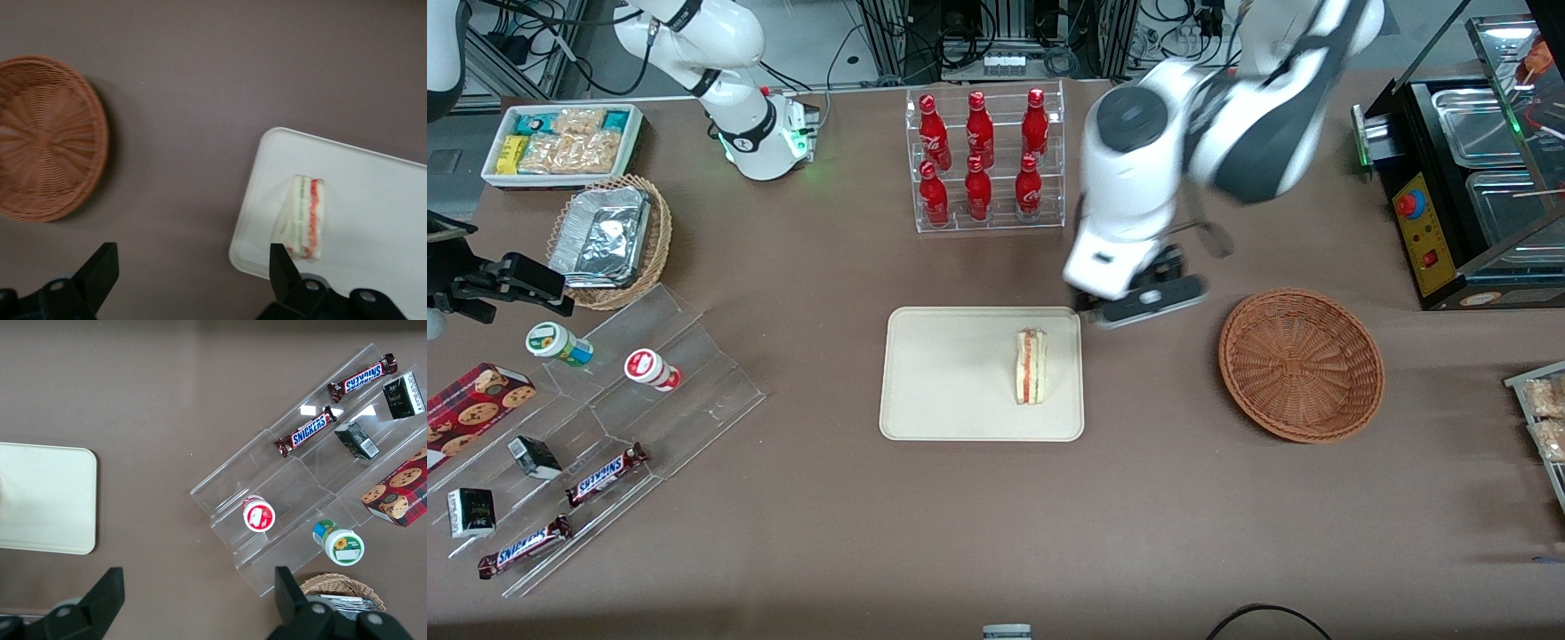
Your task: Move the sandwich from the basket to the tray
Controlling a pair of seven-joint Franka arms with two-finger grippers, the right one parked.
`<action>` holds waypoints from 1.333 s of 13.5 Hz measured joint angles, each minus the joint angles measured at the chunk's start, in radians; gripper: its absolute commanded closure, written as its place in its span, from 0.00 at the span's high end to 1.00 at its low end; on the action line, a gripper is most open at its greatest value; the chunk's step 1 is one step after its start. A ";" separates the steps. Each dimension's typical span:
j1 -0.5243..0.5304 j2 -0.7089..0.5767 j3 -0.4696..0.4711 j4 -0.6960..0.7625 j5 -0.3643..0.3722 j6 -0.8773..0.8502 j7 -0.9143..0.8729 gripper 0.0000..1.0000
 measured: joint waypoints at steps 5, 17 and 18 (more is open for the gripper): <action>0.192 -0.132 0.006 -0.005 -0.063 -0.164 0.301 1.00; 0.416 -0.275 0.100 -0.006 -0.200 -0.358 0.765 1.00; 0.415 -0.274 0.099 -0.003 -0.205 -0.356 0.767 1.00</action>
